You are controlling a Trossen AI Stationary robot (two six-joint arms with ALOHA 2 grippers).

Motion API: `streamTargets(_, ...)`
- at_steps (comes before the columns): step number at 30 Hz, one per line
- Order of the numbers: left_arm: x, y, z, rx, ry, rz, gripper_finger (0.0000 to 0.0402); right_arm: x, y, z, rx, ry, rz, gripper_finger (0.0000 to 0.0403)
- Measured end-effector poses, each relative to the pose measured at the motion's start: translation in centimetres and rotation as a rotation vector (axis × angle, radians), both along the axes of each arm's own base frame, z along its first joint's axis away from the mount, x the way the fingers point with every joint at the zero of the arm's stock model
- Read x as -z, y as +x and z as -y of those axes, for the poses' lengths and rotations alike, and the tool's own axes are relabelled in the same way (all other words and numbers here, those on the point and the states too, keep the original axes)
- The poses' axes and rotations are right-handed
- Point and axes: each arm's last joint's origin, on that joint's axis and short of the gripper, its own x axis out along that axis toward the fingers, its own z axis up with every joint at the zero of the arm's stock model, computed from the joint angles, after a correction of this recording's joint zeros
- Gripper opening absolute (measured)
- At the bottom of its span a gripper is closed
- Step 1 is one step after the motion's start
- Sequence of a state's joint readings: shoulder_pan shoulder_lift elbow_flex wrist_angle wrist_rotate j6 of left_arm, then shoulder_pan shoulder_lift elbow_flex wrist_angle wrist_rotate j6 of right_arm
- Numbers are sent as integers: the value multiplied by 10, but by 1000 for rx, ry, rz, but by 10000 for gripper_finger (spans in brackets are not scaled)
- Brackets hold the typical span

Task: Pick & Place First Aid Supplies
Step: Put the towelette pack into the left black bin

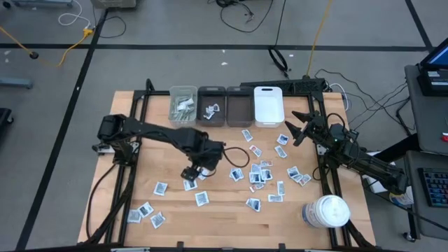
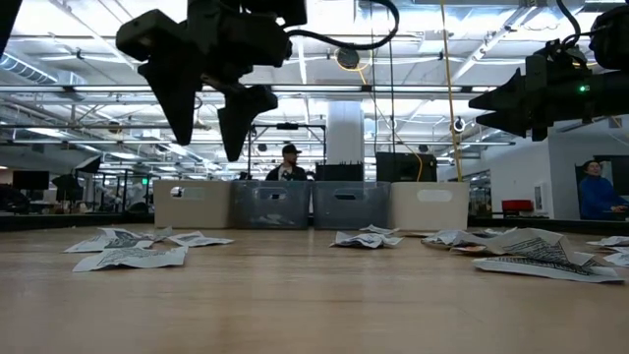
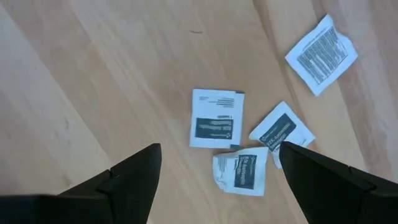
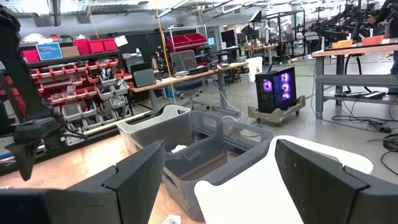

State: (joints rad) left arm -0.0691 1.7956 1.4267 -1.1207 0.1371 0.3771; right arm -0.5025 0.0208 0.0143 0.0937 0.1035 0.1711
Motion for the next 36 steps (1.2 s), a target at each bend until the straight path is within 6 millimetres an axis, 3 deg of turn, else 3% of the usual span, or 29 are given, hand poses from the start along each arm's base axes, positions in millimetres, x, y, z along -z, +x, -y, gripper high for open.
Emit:
streamTargets(11,2,-1,4,-4,9,-3,331,0,0,0,0,0,0,297)
streamTargets(22,47,-5,15,29,33,32,331,0,0,0,0,0,0,297)
streamTargets(30,87,2,14,22,100,-63,331,0,0,0,0,0,0,297)
streamTargets(36,90,5,15,27,128,-54,328,0,0,0,0,0,0,297)
